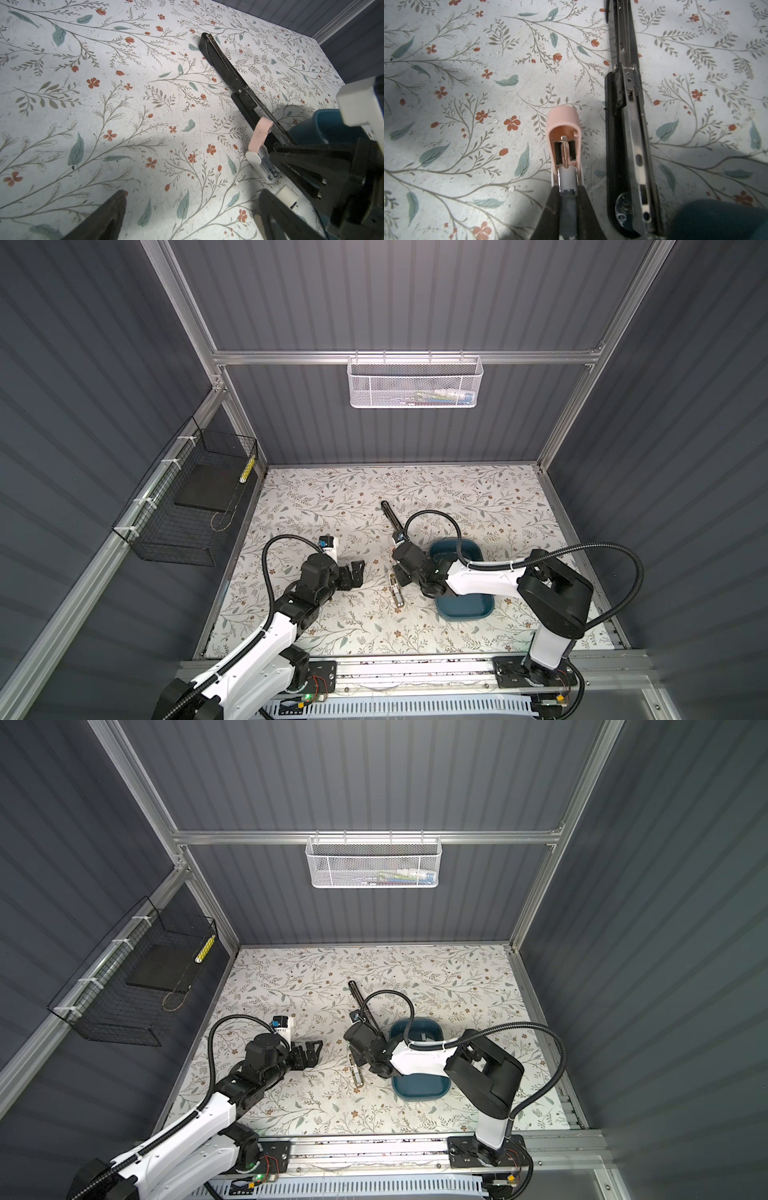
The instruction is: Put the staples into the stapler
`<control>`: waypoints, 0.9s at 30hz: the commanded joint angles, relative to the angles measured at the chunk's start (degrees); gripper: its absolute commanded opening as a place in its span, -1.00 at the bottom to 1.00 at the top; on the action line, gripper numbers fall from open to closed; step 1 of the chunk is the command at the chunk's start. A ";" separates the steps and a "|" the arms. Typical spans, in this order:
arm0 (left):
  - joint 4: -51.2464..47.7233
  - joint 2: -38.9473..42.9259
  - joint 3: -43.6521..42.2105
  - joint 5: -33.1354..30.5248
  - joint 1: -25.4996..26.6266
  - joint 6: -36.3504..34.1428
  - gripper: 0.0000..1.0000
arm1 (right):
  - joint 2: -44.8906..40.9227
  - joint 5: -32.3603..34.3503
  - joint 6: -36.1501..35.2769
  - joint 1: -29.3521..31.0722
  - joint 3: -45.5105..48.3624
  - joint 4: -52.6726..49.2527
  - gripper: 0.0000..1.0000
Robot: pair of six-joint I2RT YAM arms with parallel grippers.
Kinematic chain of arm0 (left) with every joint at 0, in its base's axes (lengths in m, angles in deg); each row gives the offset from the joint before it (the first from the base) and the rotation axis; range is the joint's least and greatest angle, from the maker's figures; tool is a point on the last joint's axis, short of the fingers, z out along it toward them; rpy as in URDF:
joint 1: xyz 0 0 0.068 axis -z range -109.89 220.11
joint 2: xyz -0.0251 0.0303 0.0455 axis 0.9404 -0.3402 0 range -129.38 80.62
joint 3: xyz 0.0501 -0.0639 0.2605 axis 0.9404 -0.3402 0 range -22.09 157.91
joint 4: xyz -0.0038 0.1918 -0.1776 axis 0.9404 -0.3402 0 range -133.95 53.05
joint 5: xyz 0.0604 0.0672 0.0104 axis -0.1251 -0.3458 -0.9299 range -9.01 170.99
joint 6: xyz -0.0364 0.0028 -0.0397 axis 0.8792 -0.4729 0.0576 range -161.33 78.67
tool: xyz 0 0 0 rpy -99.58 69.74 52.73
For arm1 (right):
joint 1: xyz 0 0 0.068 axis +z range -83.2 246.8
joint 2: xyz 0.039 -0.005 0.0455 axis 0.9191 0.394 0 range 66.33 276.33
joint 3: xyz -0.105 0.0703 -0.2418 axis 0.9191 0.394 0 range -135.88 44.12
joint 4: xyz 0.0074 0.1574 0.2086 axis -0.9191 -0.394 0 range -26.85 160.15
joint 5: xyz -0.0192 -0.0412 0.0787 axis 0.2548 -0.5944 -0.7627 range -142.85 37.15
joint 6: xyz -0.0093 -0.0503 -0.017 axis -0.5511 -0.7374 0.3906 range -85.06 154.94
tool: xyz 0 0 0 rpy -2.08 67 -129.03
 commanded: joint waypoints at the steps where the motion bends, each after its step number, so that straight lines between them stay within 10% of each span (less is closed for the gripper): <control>1: 0.72 0.18 -0.48 0.50 0.29 -0.96 0.99 | 0.95 1.00 -0.87 -0.50 -1.64 -1.17 -0.82; 27: 0.60 -0.06 -0.41 0.24 0.29 -0.81 0.99 | 1.40 -0.41 -0.12 -0.77 -1.51 -1.35 -0.84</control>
